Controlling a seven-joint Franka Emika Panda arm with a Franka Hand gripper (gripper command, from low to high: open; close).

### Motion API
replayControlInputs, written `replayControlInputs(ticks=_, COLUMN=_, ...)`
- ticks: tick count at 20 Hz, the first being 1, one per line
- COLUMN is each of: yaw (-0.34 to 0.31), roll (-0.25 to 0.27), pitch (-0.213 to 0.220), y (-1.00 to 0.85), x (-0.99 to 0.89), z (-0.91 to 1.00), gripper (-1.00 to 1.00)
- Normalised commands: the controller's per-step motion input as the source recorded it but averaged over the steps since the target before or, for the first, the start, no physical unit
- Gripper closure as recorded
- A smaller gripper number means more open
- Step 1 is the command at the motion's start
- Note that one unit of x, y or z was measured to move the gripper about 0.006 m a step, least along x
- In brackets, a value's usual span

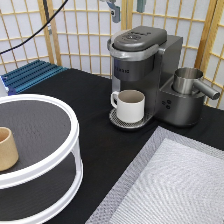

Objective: Make coffee

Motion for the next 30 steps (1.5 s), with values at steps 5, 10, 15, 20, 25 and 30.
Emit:
replayControlInputs(ticks=5, yaw=0.127, roll=-0.111, pitch=-0.001, y=-0.23, x=-0.05, z=0.13, gripper=-1.00)
replayControlInputs(ticks=10, yaw=0.107, roll=0.000, pitch=0.000, y=-0.40, x=0.20, z=0.01, gripper=-1.00)
replayControlInputs(ticks=15, yaw=0.073, roll=0.033, pitch=0.000, y=-0.46, x=0.23, z=-0.04, gripper=-1.00)
replayControlInputs(ticks=20, yaw=0.044, roll=0.005, pitch=0.000, y=-0.14, x=0.32, z=-0.03, gripper=-1.00)
replayControlInputs(ticks=25, yaw=0.008, roll=-0.030, pitch=0.000, y=0.24, x=0.15, z=-0.10, gripper=-1.00)
replayControlInputs(ticks=30, yaw=0.000, roll=-0.029, pitch=0.000, y=0.11, x=0.06, z=-0.13, gripper=-1.00)
